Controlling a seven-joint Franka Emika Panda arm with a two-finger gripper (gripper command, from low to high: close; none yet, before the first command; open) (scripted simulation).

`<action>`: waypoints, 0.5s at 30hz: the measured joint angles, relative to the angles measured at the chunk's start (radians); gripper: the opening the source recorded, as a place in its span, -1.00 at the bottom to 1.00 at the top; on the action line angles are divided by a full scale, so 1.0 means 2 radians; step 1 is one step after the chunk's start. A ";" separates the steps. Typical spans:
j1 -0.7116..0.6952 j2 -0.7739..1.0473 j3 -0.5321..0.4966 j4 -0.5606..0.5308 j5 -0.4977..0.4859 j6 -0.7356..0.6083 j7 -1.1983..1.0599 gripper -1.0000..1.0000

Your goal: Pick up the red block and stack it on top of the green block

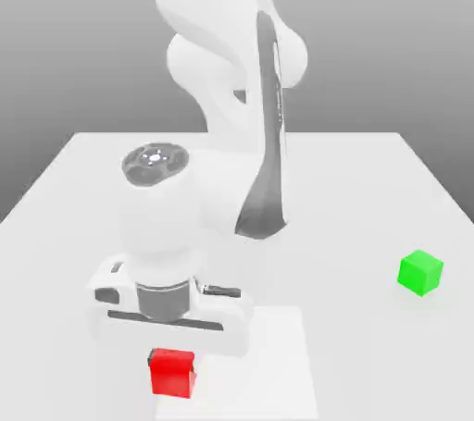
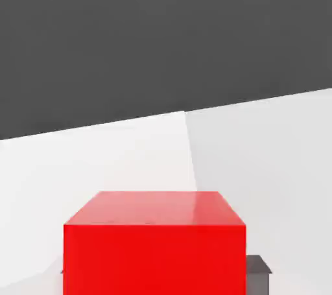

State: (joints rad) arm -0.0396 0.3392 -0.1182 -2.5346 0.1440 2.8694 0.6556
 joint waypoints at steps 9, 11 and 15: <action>0.062 -0.113 0.028 -0.032 -0.041 -0.081 0.044 -1.00; 0.101 -0.127 0.057 -0.043 -0.041 -0.085 0.051 -1.00; 0.199 -0.157 0.109 -0.066 -0.038 -0.092 0.066 -1.00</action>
State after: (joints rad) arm 0.3578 0.0247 0.1001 -2.6664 0.0686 2.6856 0.7881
